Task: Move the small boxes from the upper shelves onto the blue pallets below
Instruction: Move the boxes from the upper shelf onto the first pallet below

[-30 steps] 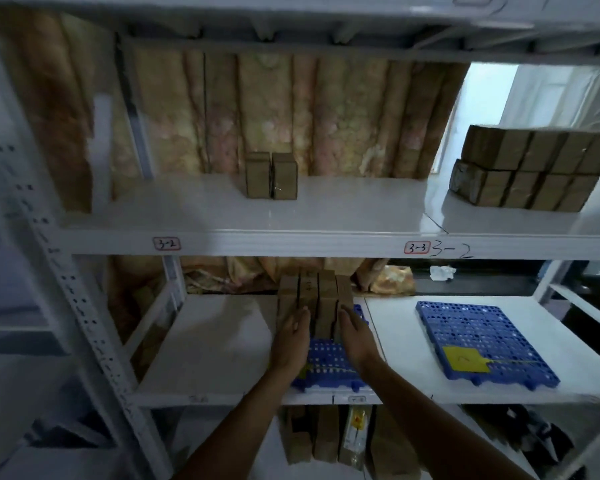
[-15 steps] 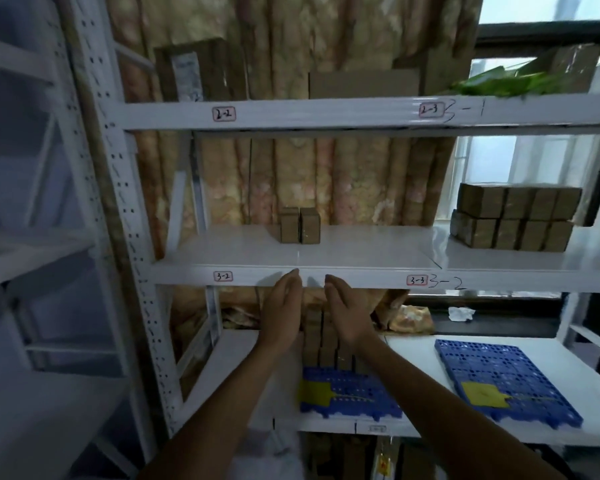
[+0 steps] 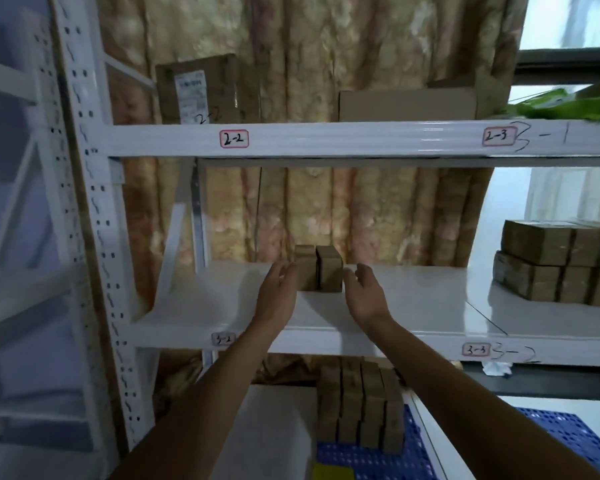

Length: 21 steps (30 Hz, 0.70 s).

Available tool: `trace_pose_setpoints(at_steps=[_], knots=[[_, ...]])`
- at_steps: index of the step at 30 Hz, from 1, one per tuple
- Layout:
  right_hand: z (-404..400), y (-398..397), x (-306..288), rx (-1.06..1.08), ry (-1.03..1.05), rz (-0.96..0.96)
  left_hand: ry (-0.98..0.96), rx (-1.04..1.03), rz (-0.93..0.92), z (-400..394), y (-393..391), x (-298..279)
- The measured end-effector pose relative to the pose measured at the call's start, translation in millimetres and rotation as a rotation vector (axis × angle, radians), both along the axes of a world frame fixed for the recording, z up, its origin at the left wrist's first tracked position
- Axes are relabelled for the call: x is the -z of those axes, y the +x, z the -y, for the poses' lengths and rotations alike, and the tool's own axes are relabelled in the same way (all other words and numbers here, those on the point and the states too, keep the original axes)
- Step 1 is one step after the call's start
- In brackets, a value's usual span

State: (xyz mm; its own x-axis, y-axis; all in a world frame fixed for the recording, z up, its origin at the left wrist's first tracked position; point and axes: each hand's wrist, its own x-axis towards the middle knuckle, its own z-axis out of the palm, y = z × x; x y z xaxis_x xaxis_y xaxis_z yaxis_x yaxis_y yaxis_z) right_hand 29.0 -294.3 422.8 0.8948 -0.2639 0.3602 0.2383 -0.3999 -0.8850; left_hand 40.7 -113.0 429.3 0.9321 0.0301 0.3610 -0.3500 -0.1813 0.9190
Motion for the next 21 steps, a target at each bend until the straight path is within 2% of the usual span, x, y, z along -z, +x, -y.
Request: trace_pose_setpoints(at_steps=[9, 13, 21], knots=[[-1.3, 102.0, -4.5, 0.056, 0.142, -0.045, 0.017, 0.078, -0.225, 16.1, 121.5, 0.4], [-9.4, 122.6, 8.5, 0.100, 0.123, 0.008, 0.101, 0.002, -0.235, 22.8, 129.1, 8.3], [-7.5, 123.0, 7.3, 0.095, 0.092, 0.024, 0.100, 0.001, -0.215, 21.8, 117.4, 4.0]])
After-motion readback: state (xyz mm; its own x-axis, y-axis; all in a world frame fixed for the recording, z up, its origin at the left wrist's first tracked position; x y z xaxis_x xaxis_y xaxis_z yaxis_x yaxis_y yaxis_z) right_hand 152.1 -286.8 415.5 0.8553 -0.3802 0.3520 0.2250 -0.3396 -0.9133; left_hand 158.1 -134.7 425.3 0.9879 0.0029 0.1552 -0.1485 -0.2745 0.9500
